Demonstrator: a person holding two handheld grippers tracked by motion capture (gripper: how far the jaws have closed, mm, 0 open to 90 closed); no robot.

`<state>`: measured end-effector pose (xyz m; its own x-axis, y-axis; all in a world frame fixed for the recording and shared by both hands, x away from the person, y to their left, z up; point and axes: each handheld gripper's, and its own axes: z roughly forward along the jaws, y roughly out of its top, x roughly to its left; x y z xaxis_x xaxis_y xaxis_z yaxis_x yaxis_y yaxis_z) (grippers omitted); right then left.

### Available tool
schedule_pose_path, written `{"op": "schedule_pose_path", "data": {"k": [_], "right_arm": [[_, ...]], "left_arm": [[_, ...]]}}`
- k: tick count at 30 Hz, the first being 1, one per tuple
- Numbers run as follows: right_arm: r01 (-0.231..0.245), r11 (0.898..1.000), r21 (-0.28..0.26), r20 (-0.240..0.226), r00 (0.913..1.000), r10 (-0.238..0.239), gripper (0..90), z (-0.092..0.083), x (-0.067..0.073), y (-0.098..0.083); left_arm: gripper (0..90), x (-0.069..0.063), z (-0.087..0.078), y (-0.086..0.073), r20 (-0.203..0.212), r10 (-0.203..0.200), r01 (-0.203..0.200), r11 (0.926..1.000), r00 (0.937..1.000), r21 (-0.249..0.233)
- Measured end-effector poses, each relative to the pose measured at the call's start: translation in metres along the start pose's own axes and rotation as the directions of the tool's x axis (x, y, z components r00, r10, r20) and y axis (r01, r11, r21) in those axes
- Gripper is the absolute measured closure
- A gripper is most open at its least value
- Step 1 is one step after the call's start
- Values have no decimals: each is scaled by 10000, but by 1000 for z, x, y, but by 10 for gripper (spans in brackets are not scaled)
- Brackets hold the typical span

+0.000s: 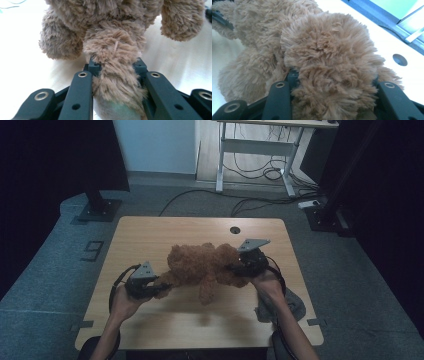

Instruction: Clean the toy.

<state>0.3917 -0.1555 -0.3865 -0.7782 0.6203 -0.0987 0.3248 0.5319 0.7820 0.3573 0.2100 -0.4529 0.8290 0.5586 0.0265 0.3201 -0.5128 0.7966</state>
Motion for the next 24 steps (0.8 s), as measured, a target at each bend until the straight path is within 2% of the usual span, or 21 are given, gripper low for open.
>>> {"op": "schedule_pose_path", "data": {"k": [4,11,22,24], "right_arm": [[-91,9999,69,142,9999,90,506,14,-13,5],[-285,9992,296,142,9995,281,499,47,-28,-4],[-599,9925,1070,34,9982,598,467,81,-32,-37],[-750,9931,899,-27,9971,756,461,81,-34,-41]], "left_arm": [[689,15,13,1,-239,-189,189,9998,9995,18],[683,32,35,-17,-225,-925,925,9957,9955,14],[660,33,63,-41,38,-1472,1466,9867,9891,706],[655,34,64,-45,136,-1637,1626,9848,9864,611]]}}
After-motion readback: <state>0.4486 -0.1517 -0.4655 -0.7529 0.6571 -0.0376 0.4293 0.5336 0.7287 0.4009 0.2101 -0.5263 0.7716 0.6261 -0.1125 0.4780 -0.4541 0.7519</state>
